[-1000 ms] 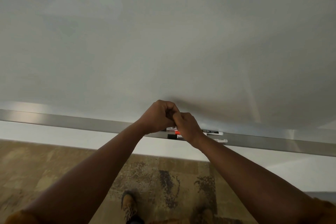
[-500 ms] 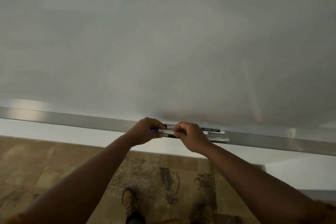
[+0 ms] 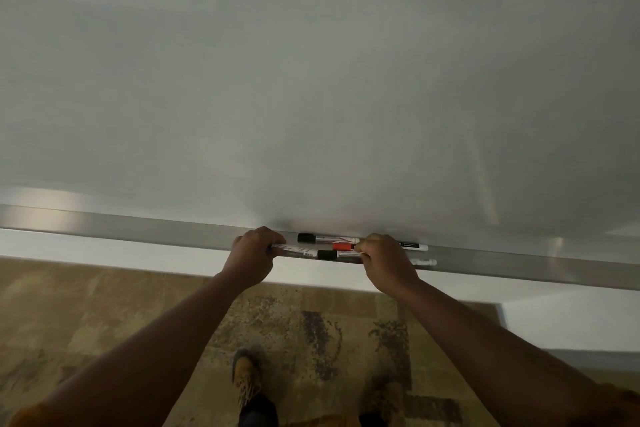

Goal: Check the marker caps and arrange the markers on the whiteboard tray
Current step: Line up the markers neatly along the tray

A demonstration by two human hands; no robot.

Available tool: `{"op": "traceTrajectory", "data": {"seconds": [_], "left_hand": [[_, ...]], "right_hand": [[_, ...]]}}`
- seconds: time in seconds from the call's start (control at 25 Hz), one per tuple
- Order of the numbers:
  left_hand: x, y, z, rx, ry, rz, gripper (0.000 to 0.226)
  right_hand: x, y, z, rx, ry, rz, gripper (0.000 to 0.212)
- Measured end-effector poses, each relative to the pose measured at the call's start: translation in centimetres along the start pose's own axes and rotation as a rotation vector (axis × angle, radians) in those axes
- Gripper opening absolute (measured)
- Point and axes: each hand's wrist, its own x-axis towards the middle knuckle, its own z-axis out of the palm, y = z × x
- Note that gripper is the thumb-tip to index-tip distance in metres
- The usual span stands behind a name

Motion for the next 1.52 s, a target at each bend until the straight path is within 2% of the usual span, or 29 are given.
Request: {"op": "traceTrajectory", "data": {"seconds": [0.16, 0.48, 0.72, 0.88, 1.08, 1.2, 1.28, 1.52], "left_hand": [[0.1, -0.9, 0.6, 0.029, 0.049, -0.004, 0.027], [0.5, -0.9, 1.2, 0.084, -0.034, 0.053, 0.043], [0.4, -0.4, 1.7, 0.035, 0.041, 0.083, 0.039], [0.1, 0.2, 1.4, 0.118, 0.074, 0.123, 0.039], [0.2, 1.0, 1.7, 0.189, 0.066, 0.168, 0.042], [0.3, 1.7, 1.8, 0.191, 0.052, 0.169, 0.042], [0.2, 1.8, 1.8, 0.173, 0.04, 0.159, 0.041], [-0.1, 1.8, 1.7, 0.128, 0.047, 0.164, 0.034]], "right_hand": [[0.3, 0.2, 0.8, -0.156, -0.054, -0.026, 0.028], [0.4, -0.1, 1.2, -0.236, -0.06, -0.057, 0.03], [1.2, -1.9, 1.2, -0.18, -0.019, -0.095, 0.036], [1.4, -2.1, 0.8, -0.24, -0.055, -0.05, 0.027], [0.4, -0.3, 0.6, -0.264, -0.068, -0.014, 0.019], [0.7, -0.1, 0.2, -0.25, -0.036, -0.008, 0.027], [0.9, -0.2, -0.1, -0.293, -0.069, -0.04, 0.031], [0.8, -0.9, -0.3, -0.382, -0.128, -0.038, 0.023]]}}
